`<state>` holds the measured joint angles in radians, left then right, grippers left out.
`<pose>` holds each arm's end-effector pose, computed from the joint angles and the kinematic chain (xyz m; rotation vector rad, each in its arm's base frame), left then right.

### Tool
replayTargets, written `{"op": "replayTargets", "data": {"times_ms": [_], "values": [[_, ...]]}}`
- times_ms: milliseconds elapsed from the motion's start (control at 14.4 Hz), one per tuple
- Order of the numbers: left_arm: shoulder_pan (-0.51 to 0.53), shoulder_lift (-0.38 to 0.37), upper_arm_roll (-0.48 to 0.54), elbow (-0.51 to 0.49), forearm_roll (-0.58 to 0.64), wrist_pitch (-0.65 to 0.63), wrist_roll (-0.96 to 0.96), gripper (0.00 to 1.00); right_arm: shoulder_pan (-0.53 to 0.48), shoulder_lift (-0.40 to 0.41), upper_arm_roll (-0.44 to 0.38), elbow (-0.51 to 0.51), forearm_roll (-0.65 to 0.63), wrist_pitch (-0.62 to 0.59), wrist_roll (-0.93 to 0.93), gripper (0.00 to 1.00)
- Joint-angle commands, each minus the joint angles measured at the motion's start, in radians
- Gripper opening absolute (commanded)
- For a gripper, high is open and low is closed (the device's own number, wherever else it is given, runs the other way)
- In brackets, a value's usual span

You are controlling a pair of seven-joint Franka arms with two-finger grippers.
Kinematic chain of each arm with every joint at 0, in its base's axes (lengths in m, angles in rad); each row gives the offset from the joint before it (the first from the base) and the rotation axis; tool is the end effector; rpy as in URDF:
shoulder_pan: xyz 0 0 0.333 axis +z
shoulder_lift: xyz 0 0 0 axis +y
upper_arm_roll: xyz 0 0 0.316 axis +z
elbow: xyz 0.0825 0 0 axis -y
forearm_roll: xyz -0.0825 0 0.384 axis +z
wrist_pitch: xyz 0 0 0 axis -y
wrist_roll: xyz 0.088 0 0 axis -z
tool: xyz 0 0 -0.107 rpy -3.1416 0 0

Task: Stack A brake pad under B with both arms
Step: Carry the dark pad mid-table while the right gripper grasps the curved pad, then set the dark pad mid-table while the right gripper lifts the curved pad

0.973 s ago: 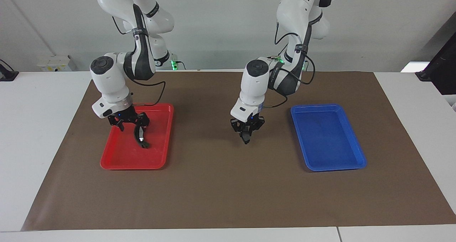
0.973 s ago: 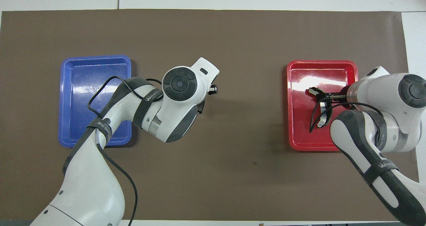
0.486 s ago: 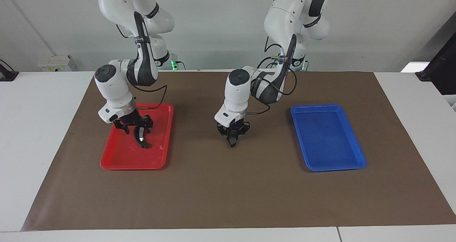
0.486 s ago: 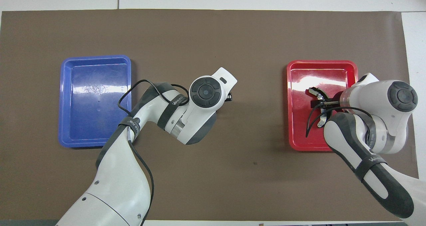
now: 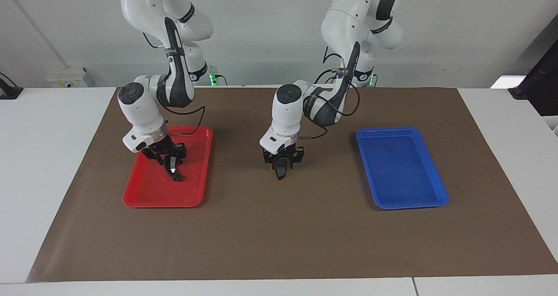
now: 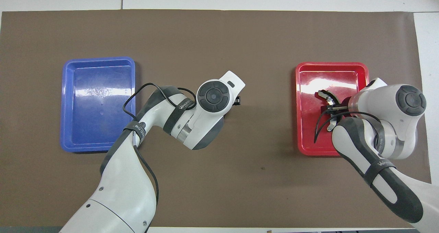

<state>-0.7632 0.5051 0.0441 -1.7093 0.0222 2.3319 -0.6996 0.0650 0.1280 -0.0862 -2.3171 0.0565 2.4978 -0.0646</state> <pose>0.5110 -0.4512 0.3095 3.0880 -0.0627 0.1765 0.5252 -0.0116 0.2923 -3.1186 -0.0002 -0.0848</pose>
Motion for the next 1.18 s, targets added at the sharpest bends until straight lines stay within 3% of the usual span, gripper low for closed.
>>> {"op": "replayTargets", "data": {"times_ms": [0,69,208,625,1112], "values": [[0.034,-0.087,0.010,-0.084,0.016,-0.003,0.041,0.90,-0.005,-0.004,0.003,-0.015,0.022,0.023,-0.034,0.53],[0.062,-0.135,0.008,-0.123,0.016,-0.003,0.083,0.90,-0.005,-0.005,0.003,-0.013,0.022,0.020,-0.031,0.28],[0.122,-0.242,0.008,-0.206,0.016,-0.020,0.175,0.92,-0.004,-0.011,0.005,-0.002,0.022,0.012,-0.005,0.06],[0.335,-0.390,0.008,-0.225,0.016,-0.258,0.458,0.94,0.076,-0.013,0.006,0.238,0.020,-0.301,0.178,0.02],[0.570,-0.484,0.008,-0.207,0.015,-0.279,0.667,0.99,0.309,0.024,0.006,0.331,0.008,-0.326,0.486,0.00]]}}
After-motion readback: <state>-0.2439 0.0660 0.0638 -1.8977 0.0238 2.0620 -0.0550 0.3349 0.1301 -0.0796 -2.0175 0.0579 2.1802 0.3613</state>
